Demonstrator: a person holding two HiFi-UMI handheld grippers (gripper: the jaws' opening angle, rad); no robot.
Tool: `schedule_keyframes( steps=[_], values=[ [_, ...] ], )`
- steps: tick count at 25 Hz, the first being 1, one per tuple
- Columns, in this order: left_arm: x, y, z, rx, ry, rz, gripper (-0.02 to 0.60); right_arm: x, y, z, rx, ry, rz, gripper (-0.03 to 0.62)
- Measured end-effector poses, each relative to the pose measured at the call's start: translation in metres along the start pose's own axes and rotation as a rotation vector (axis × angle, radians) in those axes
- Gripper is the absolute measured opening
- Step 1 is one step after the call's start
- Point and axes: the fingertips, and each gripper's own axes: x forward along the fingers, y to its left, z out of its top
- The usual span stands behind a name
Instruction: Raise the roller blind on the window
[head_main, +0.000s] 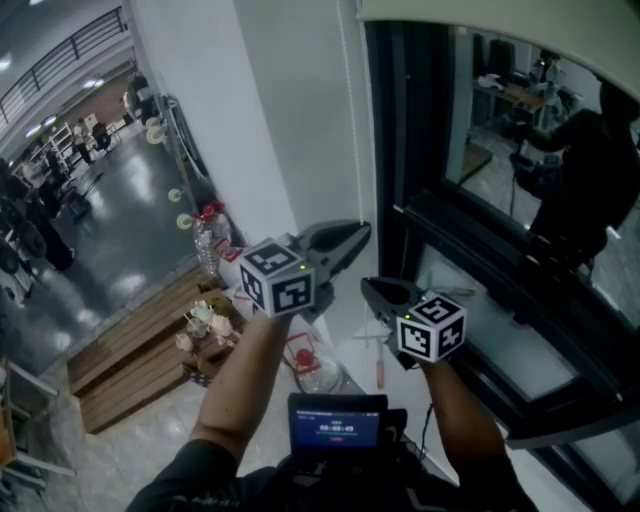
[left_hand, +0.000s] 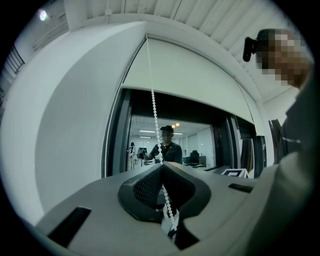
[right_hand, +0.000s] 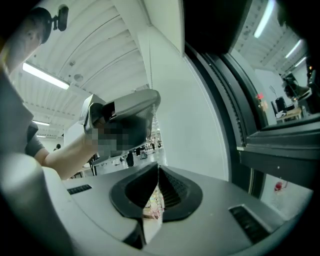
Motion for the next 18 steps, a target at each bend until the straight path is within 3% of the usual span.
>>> schedule_keyframes(
  steps=[13, 18],
  values=[
    [-0.005, -0.006, -0.065, -0.07, 0.035, 0.015, 0.008, 0.0, -0.01, -0.062, 0.083, 0.114, -0.03, 0.011],
    [-0.003, -0.009, -0.067, -0.041, 0.032, 0.013, 0.008, -0.006, -0.01, -0.063, 0.068, 0.124, -0.036, 0.012]
  ],
)
